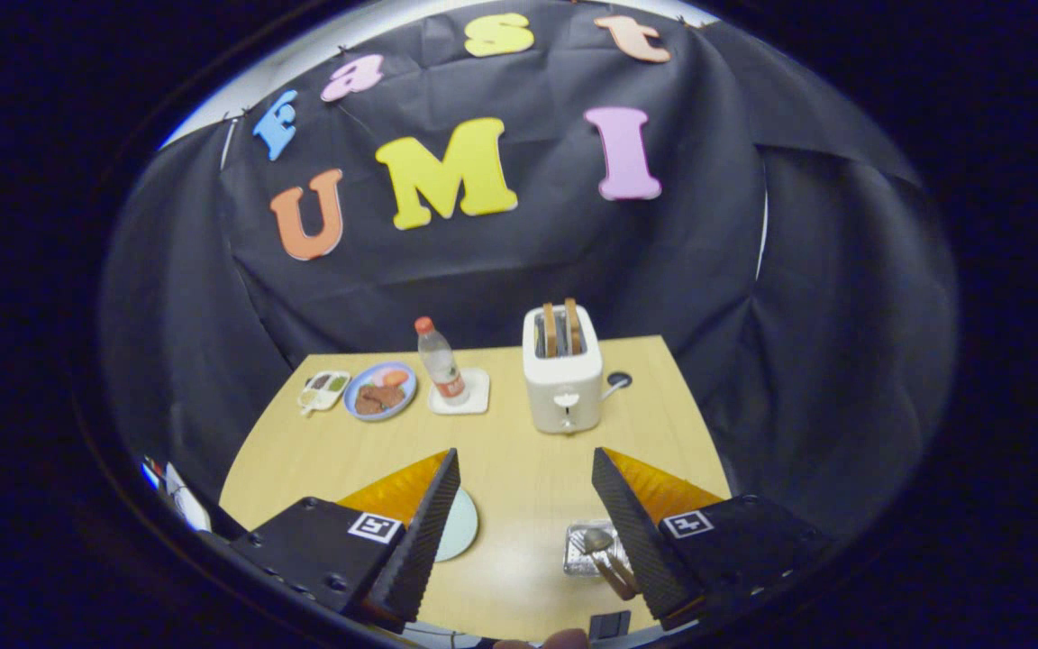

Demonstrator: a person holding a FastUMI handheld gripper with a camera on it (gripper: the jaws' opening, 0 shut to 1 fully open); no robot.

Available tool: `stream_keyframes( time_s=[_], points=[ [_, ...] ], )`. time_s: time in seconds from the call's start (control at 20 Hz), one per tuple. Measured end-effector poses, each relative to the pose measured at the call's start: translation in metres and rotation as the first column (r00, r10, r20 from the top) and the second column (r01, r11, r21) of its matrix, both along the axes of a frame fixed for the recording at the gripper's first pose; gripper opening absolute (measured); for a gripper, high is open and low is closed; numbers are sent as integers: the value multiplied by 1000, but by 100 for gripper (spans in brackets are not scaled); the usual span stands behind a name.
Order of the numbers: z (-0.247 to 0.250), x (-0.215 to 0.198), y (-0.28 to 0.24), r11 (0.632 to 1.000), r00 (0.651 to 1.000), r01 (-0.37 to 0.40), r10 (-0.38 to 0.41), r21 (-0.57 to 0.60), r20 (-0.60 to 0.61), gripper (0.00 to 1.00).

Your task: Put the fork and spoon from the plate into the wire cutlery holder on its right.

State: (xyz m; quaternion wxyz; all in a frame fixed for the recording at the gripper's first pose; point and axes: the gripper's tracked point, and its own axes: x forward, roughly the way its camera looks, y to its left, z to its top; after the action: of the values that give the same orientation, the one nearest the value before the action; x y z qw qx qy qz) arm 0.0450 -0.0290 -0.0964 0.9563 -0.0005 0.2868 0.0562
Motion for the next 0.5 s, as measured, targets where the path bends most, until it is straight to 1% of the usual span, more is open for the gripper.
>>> stream_keyframes(
  time_s=[0.1, 0.25, 0.35, 0.5],
  points=[
    [31, -5, 0, 1000, 991, 3, -2, -8, 134, 89],
    [70, -23, 4, 1000, 955, 16, -11, -17, 298, 90],
    [82, -36, 3, 999, 926, 27, -15, -27, 377, 90],
    [90, -51, 4, 999, 900, 40, -30, -14, 435, 91]
  ],
)
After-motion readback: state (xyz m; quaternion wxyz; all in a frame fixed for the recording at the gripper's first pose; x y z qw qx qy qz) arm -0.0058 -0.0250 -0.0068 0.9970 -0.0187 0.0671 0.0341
